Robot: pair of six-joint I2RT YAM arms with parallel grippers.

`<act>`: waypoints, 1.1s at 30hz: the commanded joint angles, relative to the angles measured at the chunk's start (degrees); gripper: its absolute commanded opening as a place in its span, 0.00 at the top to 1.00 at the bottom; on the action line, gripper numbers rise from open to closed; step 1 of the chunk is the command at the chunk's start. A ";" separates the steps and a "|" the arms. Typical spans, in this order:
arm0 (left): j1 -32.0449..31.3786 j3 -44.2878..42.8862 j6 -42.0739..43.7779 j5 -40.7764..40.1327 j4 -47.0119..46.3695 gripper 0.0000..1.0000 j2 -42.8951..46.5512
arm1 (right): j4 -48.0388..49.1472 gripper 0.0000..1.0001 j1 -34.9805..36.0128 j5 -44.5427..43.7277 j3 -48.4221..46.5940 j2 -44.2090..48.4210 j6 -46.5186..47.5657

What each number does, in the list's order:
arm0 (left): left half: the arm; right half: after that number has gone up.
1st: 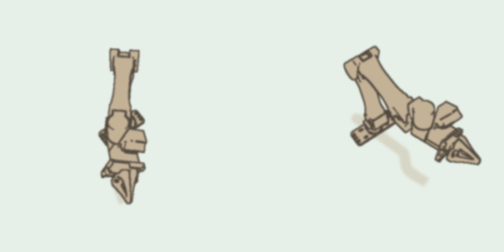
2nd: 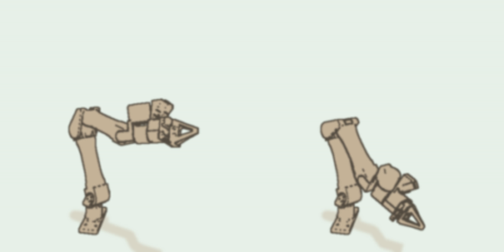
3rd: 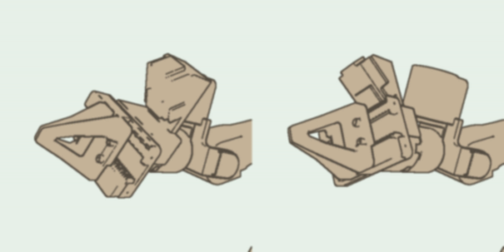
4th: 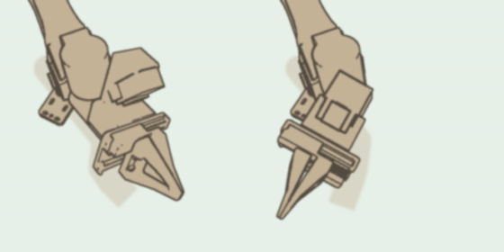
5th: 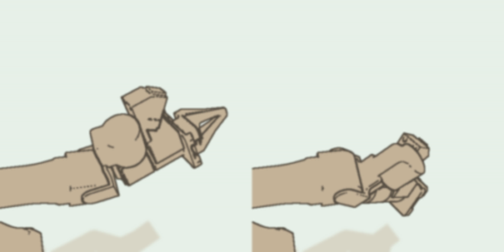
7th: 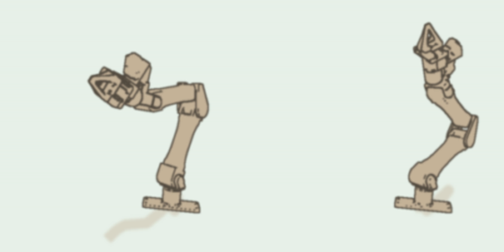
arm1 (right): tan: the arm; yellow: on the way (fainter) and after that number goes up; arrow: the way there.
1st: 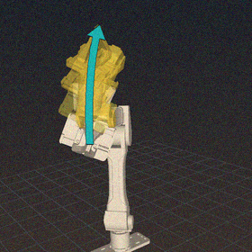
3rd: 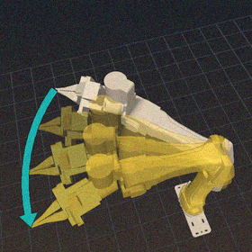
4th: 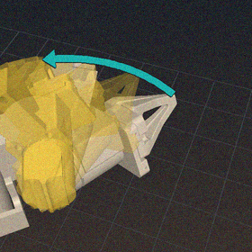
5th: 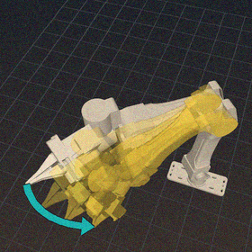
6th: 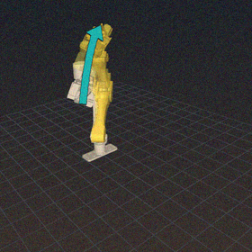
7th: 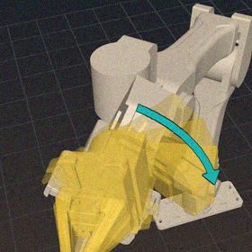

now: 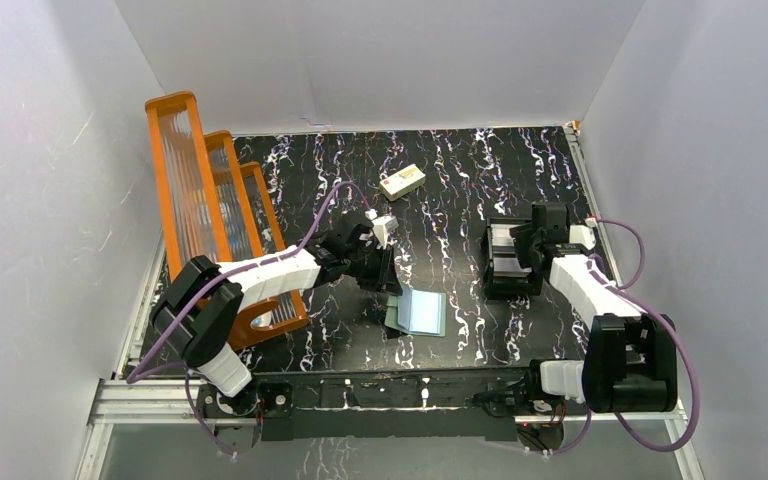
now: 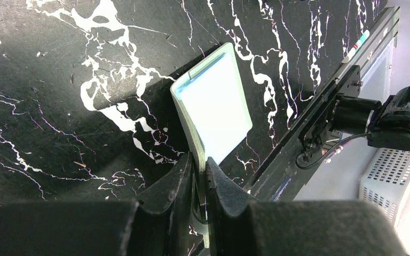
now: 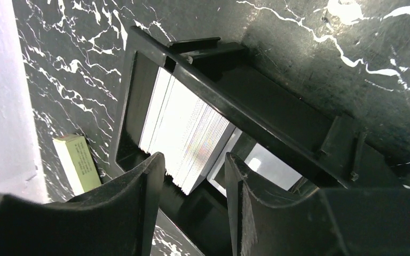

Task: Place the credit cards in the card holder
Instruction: Pick up the credit card from the storage box.

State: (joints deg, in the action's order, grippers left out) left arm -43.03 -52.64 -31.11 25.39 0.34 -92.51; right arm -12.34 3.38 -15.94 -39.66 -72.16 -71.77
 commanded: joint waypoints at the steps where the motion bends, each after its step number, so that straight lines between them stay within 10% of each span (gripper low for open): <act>1: -0.19 -0.94 -0.25 1.16 0.28 0.87 3.62 | 5.45 0.46 -0.41 -1.02 1.29 -0.94 -6.84; 9: -0.23 -1.28 -0.12 0.84 0.84 0.86 3.61 | 12.95 0.42 -0.41 -1.01 4.72 -2.57 -8.13; 16: -0.28 -0.76 -0.56 0.57 0.32 0.86 4.24 | 21.42 0.59 -0.44 -1.12 10.07 2.20 -5.54; 33: -0.24 1.29 -1.86 0.95 -2.31 0.87 5.14 | 13.50 0.56 -0.52 -0.12 8.64 4.22 -7.77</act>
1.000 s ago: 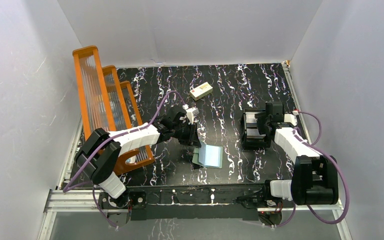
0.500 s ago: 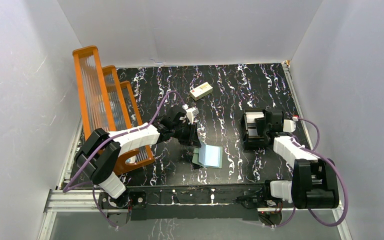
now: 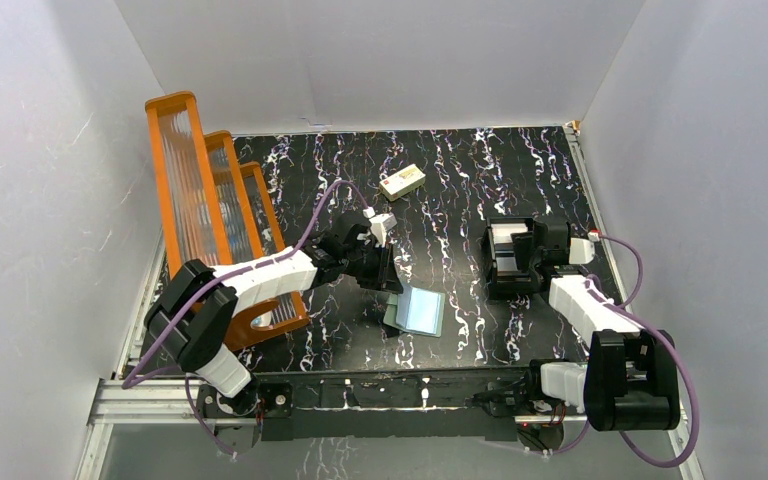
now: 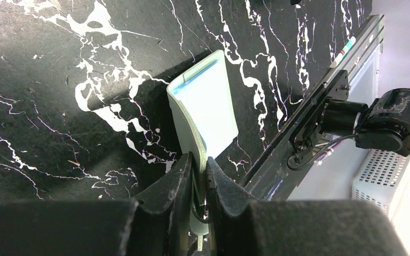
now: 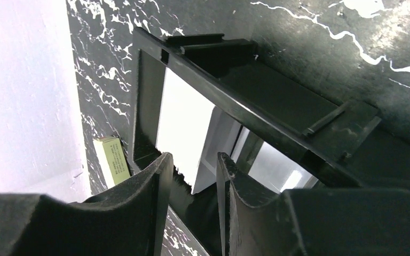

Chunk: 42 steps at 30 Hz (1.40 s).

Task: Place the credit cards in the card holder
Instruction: Pick up the credit card from the storage box.

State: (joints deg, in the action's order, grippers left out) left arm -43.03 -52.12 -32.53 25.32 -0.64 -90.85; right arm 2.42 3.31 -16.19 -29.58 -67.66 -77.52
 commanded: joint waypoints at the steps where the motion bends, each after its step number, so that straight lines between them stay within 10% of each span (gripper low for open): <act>1: -0.27 0.74 -0.53 1.18 -1.41 0.87 3.36 | -1.01 0.56 -0.45 0.10 -0.96 -0.36 -2.24; 11: -0.28 0.78 -0.59 1.31 -1.49 0.87 3.70 | 2.09 0.50 -0.43 0.03 -1.46 -4.76 -1.77; 42: -0.28 2.43 -2.26 -4.30 0.57 0.91 6.19 | -9.91 1.00 -0.43 1.48 -4.29 5.86 7.67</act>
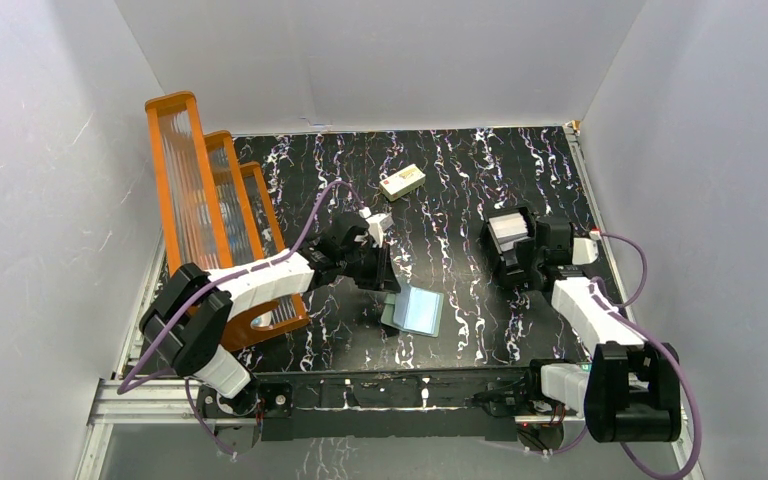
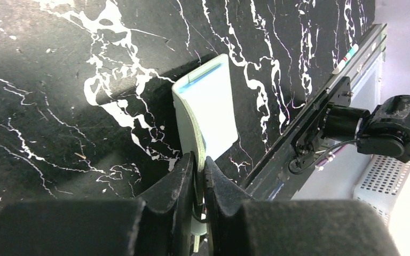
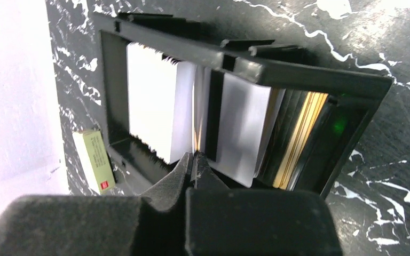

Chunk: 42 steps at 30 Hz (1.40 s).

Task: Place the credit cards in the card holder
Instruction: Pick up the credit card from the storage box.

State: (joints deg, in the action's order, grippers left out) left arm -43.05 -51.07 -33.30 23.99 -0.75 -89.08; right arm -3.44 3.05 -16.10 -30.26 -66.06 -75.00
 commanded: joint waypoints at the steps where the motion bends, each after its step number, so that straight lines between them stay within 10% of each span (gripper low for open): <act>1: -0.24 2.00 -2.13 -3.88 -0.06 0.92 4.90 | -4.85 1.00 -0.20 2.16 -3.52 5.29 6.70; 18: -0.22 9.35 -19.27 -7.14 -19.30 0.94 4.17 | -13.27 1.00 -0.09 13.18 -9.35 15.10 31.71; 29: -0.28 5.54 -10.96 -12.28 -5.24 0.66 3.78 | -16.23 1.00 -0.04 24.57 -13.19 15.84 39.57; 42: -0.28 1.85 -2.55 -18.09 8.13 0.64 3.90 | 3.09 1.00 19.32 34.60 0.94 14.22 29.91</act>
State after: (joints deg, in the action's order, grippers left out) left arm -43.05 -47.35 -39.16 8.23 2.11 -87.42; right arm -11.09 16.64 16.29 -31.86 -49.58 -42.15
